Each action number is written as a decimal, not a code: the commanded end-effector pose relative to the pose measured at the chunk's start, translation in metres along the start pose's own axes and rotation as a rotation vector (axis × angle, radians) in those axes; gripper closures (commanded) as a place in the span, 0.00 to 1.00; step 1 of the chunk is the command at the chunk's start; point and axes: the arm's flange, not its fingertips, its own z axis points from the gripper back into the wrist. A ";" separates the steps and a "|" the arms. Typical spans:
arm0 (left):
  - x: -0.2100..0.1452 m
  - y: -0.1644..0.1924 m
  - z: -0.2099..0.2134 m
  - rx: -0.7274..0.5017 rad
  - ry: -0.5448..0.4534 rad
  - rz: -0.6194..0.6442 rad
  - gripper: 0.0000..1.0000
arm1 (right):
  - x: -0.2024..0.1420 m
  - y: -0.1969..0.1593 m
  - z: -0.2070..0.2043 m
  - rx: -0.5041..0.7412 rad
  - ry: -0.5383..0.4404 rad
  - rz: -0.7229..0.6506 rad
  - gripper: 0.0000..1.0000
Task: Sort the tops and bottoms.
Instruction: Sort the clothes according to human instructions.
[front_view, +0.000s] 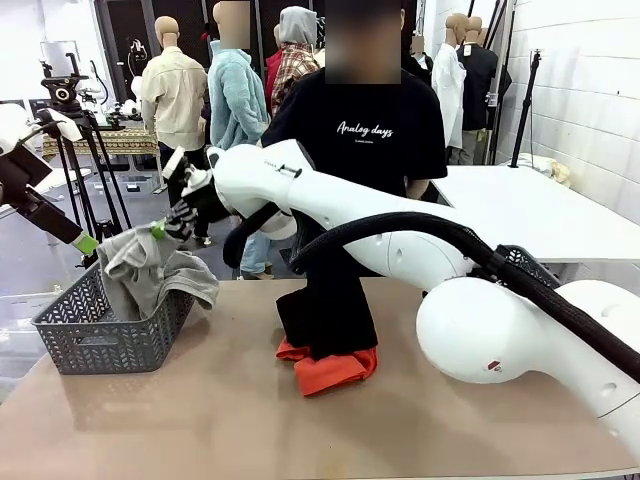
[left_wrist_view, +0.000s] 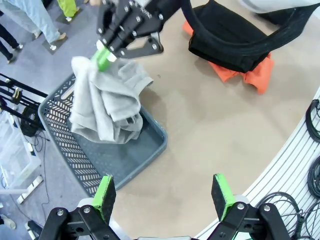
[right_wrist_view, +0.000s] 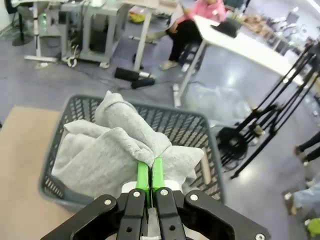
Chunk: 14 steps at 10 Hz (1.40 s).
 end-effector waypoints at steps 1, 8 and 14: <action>0.000 0.000 0.000 0.001 0.001 0.000 0.00 | 0.025 -0.122 -0.099 0.090 -0.011 -0.013 1.00; 0.000 0.000 0.000 0.001 0.001 0.000 0.00 | 0.008 -0.142 -0.144 0.155 -0.041 0.022 0.70; 0.000 0.000 0.000 0.001 0.001 0.000 0.00 | 0.034 -0.139 -0.121 0.090 -0.081 0.047 0.00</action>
